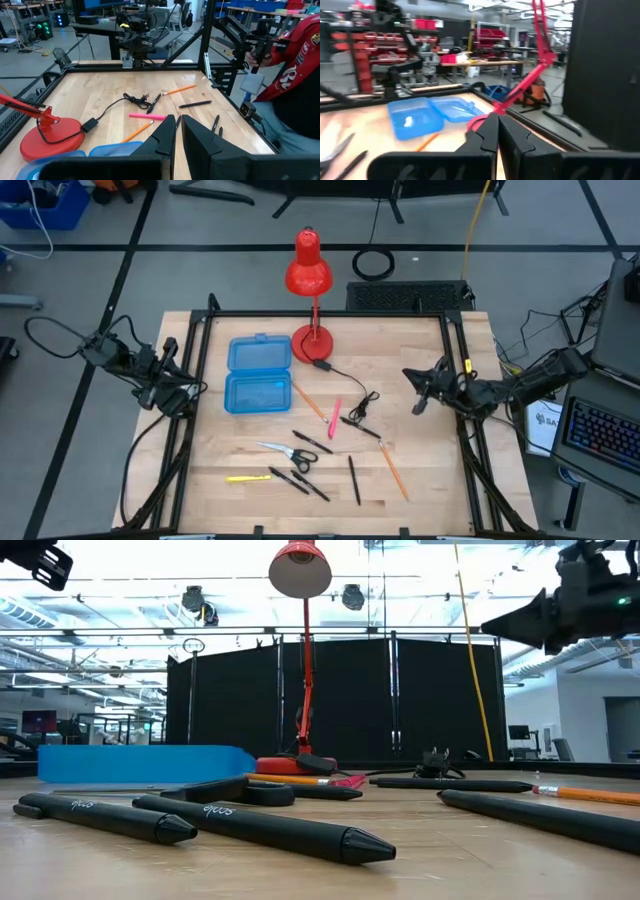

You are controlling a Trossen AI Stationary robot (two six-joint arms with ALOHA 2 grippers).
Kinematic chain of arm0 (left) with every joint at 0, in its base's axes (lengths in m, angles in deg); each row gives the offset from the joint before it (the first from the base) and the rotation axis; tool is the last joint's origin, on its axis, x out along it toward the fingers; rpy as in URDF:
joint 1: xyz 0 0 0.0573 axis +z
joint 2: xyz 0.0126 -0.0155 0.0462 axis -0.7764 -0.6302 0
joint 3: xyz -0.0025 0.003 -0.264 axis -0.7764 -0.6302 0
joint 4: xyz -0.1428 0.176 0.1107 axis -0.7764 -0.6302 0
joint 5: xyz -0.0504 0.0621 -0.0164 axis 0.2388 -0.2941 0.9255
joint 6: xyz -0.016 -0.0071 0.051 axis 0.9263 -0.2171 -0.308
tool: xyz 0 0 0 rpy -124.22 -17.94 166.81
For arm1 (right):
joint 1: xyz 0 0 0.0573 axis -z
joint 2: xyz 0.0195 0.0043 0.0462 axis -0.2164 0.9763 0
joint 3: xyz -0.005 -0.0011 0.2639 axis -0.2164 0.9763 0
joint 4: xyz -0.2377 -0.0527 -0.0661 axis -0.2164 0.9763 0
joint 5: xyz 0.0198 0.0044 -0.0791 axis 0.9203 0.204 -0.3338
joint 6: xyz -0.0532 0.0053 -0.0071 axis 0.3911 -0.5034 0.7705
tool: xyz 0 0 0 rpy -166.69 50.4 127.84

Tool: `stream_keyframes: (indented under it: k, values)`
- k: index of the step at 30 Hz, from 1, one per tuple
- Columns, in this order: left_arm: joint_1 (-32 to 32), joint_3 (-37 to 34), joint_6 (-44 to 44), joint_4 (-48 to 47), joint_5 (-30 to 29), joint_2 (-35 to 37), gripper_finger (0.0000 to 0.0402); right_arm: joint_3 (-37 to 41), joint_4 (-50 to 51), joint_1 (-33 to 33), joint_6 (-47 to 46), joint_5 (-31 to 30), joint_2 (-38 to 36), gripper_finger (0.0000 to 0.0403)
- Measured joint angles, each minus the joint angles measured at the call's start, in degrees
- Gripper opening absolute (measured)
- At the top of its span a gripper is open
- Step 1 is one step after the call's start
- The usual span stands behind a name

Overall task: Pick & place school supplies into a supply box
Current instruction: Put the black pen into the blue supply box

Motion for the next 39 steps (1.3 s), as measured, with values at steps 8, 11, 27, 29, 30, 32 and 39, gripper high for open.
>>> stream_keyframes:
  k: [8,11,27,29,30,32,39]
  values:
    - [-0.01,0.0,-5.95,3.98,-1.08,0.0,0.0037,0.0,0.01,3.7,1.68,0.02,1.19,0.0]
    - [0.0,0.0,-8.49,9.89,-0.98,0.0,0.0037,0.0,-1.59,5.32,1.66,0.22,1.15,0.0]
    - [0.0,0.0,-18.93,23.84,-6.63,0.0,0.0037,0.0,8.49,9.79,-19.95,10.31,4.86,0.0]
    - [0.0,0.0,-15.24,25.34,-6.02,0.0,0.0037,0.0,9.09,9.79,-21.33,13.77,5.69,0.0]
    - [-0.02,0.0,-12.17,25.85,-5.27,0.0,0.0037,-0.02,9.09,9.79,-21.65,15.55,6.06,0.0]
    - [0.0,0.0,-9.77,25.94,-4.49,0.0,0.0037,0.0,9.01,9.77,-23.21,18.57,6.51,0.0]
    - [0.0,-7.93,-11.35,27.17,-6.0,-0.15,0.0037,-0.01,6.41,9.75,-28.43,27.95,7.98,0.0]
